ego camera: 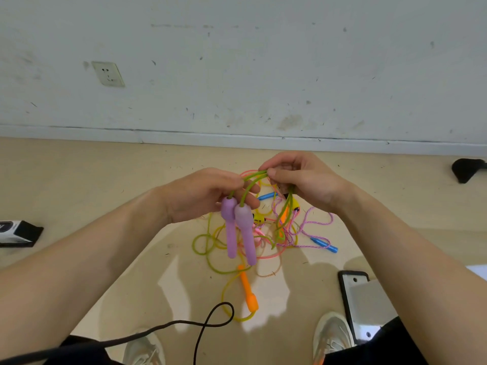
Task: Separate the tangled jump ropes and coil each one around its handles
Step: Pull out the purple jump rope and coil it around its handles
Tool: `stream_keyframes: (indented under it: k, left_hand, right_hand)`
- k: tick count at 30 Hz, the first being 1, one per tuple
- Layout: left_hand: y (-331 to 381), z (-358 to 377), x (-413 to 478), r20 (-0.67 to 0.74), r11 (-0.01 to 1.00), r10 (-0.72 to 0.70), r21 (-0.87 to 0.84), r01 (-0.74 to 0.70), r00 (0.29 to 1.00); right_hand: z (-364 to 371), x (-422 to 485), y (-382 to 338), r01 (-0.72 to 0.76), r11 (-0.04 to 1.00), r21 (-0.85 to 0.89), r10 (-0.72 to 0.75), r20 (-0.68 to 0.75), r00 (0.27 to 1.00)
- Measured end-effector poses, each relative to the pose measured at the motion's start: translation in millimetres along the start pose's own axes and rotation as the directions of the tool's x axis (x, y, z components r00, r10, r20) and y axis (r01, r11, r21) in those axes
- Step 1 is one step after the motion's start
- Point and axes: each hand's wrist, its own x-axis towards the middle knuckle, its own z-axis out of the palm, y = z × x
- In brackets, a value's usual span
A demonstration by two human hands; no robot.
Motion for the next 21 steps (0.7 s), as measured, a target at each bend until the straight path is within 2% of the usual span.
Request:
stream_keyframes:
  k: [3,8,12,16,21]
  left_hand:
    - [-3,3,3,0.033,0.984,-0.027,-0.172,0.032,0.999]
    - [-15,16,7,0.123,0.974,0.009,-0.226,0.019,0.992]
    - [-17,30,10,0.109,0.953,0.023,-0.302,0.011,0.994]
    - [-16,36,13,0.010,0.942,0.049,-0.334,-0.043,0.999]
    - [-16,35,11,-0.005,0.968,0.043,-0.249,-0.043,0.999]
  right_hand:
    - [-2,0,0,0.000,1.000,0.025,0.000,0.000,1.000]
    - [-2,0,-2,0.018,0.997,0.076,-0.012,-0.073,0.997]
    - [-4,0,0,0.031,1.000,0.003,-0.030,-0.076,0.997]
    - [-4,0,0,0.036,0.995,-0.091,-0.043,-0.082,0.996]
    - [-3,-1,-1,0.030,0.992,-0.123,-0.040,-0.079,0.996]
